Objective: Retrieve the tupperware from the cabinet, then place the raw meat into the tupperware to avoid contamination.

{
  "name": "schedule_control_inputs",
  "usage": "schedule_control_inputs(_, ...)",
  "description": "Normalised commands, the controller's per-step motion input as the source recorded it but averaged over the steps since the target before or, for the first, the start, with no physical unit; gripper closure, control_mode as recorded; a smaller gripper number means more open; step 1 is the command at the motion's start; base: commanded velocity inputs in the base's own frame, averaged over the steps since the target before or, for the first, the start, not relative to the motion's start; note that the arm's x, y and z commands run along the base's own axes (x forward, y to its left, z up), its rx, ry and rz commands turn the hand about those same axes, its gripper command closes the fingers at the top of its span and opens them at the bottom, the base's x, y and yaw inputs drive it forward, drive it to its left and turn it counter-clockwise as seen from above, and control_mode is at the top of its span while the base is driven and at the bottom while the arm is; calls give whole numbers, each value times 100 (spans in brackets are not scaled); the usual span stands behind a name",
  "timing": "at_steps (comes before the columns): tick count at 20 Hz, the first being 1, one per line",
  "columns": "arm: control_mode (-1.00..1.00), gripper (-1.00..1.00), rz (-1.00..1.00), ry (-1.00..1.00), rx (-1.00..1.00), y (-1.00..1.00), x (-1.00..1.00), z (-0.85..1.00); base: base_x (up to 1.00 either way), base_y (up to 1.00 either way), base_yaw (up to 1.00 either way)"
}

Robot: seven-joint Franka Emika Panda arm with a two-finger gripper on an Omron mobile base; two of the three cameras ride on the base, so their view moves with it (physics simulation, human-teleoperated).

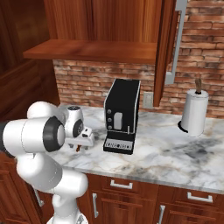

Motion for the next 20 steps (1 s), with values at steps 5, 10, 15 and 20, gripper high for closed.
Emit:
schedule_control_inputs(5, -100, 100, -1, 0, 0, 0, 12, -18, 0, 0, 0)
schedule_control_inputs(10, -100, 100, -2, -1, 0, 0, 2, -27, 0, 0, 0)
schedule_control_inputs(15, -100, 100, -3, 0, 0, 0, 0, -28, 0, 0, 0)
schedule_control_inputs(20, -100, 100, -2, 0, 0, 0, 0, -11, 0, 0, 0)
